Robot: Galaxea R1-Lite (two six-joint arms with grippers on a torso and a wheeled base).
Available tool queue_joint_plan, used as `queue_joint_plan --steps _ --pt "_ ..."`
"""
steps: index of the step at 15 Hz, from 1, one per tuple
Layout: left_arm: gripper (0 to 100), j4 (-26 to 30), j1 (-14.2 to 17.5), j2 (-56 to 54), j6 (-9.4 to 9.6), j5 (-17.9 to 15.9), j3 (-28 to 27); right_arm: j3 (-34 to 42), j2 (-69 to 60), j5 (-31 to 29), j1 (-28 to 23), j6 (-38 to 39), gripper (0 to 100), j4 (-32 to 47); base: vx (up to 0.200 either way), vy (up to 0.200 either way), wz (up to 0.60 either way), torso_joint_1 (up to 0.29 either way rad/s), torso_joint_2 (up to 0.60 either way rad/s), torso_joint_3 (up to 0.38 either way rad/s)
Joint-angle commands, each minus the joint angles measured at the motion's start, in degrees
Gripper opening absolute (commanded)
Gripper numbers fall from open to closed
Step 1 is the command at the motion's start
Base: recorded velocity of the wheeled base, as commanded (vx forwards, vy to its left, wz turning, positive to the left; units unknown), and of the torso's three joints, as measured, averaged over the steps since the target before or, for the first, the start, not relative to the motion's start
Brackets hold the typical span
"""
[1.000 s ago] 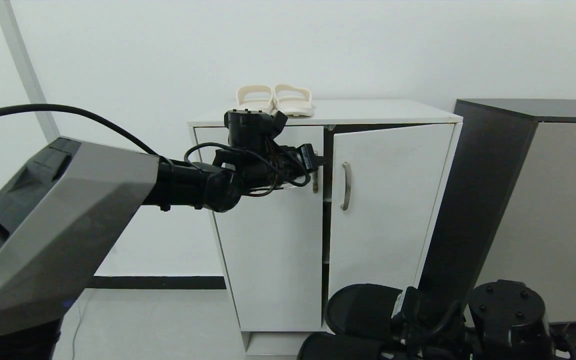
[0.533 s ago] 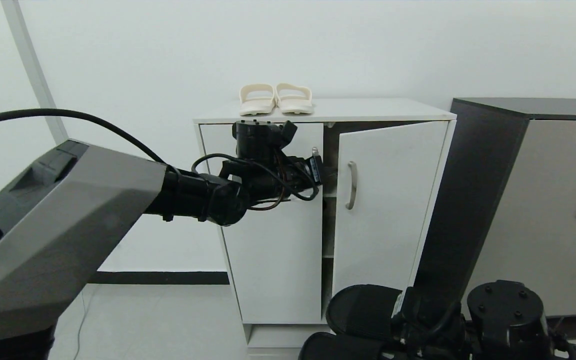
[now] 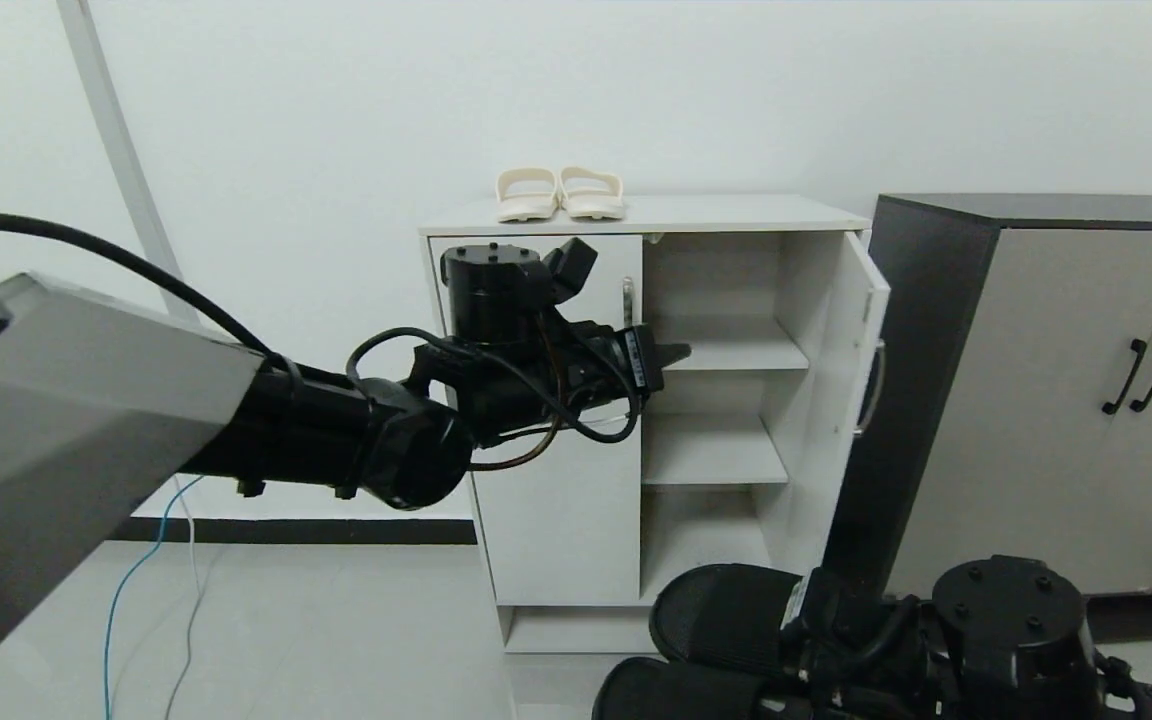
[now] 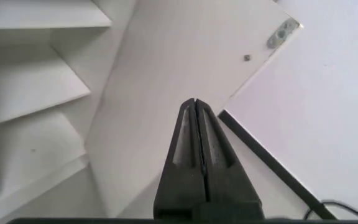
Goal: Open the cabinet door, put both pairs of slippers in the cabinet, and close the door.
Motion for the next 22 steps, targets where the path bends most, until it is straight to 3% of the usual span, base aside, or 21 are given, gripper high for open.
queue_joint_plan --steps 1,2,3,4,5,6,7,8,10,12,13,14,15,17,18,20,21,22 --pt "0 -1.37 2.99 -8.60 0.06 2.10 8.50 -0.44 0.41 -0.01 -1.16 0.09 0 0.05 0.000 0.000 0.00 0.000 0.00 0.000" --pt "0 -1.37 4.57 -13.88 0.76 2.45 14.03 -0.79 0.94 0.08 -1.95 0.09 0 0.05 0.000 0.000 0.00 0.000 0.00 0.000" --pt "0 -1.37 6.24 -20.20 2.96 2.45 21.33 -1.23 1.20 0.17 -2.57 0.36 0 0.05 0.000 0.000 0.00 0.000 0.00 0.000" --pt "0 -1.46 7.73 -26.62 6.82 2.54 29.50 -1.49 1.82 0.26 -2.92 0.53 0 0.05 0.000 0.000 0.00 0.000 0.00 0.000" --pt "0 -1.28 9.84 -33.39 12.36 2.89 37.24 -1.58 2.17 0.17 -3.18 0.53 0 -0.13 0.000 0.000 0.00 0.000 0.00 0.000" --pt "0 -1.11 11.60 -40.42 15.17 4.12 44.44 -1.67 2.35 0.08 -3.36 0.53 0 -0.75 0.000 0.000 0.00 0.000 0.00 0.000" --pt "0 -1.02 11.86 -42.18 15.26 4.65 46.11 -1.67 2.35 0.17 -3.54 0.53 0 -0.92 0.000 0.000 0.00 0.000 0.00 0.000" --pt "0 -0.32 12.30 -49.38 15.26 7.64 52.53 -1.67 2.52 0.17 -3.80 0.62 0 -1.36 0.000 0.000 0.00 0.000 0.00 0.000" --pt "0 0.47 12.30 -54.31 15.96 11.24 59.91 -1.93 3.22 0.17 -4.06 0.62 0 -1.80 0.000 0.000 0.00 0.000 0.00 0.000" --pt "0 1.88 12.30 -64.41 16.84 18.89 68.26 -1.93 3.58 0.17 -4.06 0.62 0 -2.50 0.000 0.000 0.00 0.000 0.00 0.000" --pt "0 4.34 12.30 -68.54 18.51 22.23 71.25 -1.93 3.49 0.17 -4.06 0.53 0 -2.50 0.000 0.000 0.00 0.000 0.00 0.000" --pt "0 6.54 12.30 -71.01 20.09 24.95 72.74 -1.93 3.49 0.17 -4.06 0.53 0 -2.50 0.000 0.000 0.00 0.000 0.00 0.000" --pt "0 9.97 12.30 -76.02 22.38 30.40 73.80 -1.85 3.49 0.17 -4.06 0.53 0 -2.50 0.000 0.000 0.00 0.000 0.00 0.000" --pt "0 18.67 12.83 -87.62 23.96 40.42 73.80 -1.85 3.49 0.17 -4.06 0.53 0 -2.50 0.000 0.000 0.00 0.000 0.00 0.000" --pt "0 24.47 17.40 -93.77 24.05 42.35 73.89 -1.93 3.31 0.17 -3.97 0.53 0 -2.68 0.000 0.000 0.00 0.000 0.00 0.000" --pt "0 35.45 25.05 -107.04 24.49 42.27 73.80 -1.85 3.40 0.08 -3.97 0.53 0 -3.47 0.000 0.000 0.00 0.000 0.00 0.000" --pt "0 38.79 27.07 -111.61 24.40 42.53 72.74 -1.85 3.40 0.08 -3.97 0.53 0 -3.47 0.000 0.000 0.00 0.000 0.00 0.000" --pt "0 38.00 29.44 -112.58 24.40 42.35 72.92 -1.93 3.40 0.08 -3.97 0.53 0 -3.47 0.000 0.000 0.00 0.000 0.00 0.000"
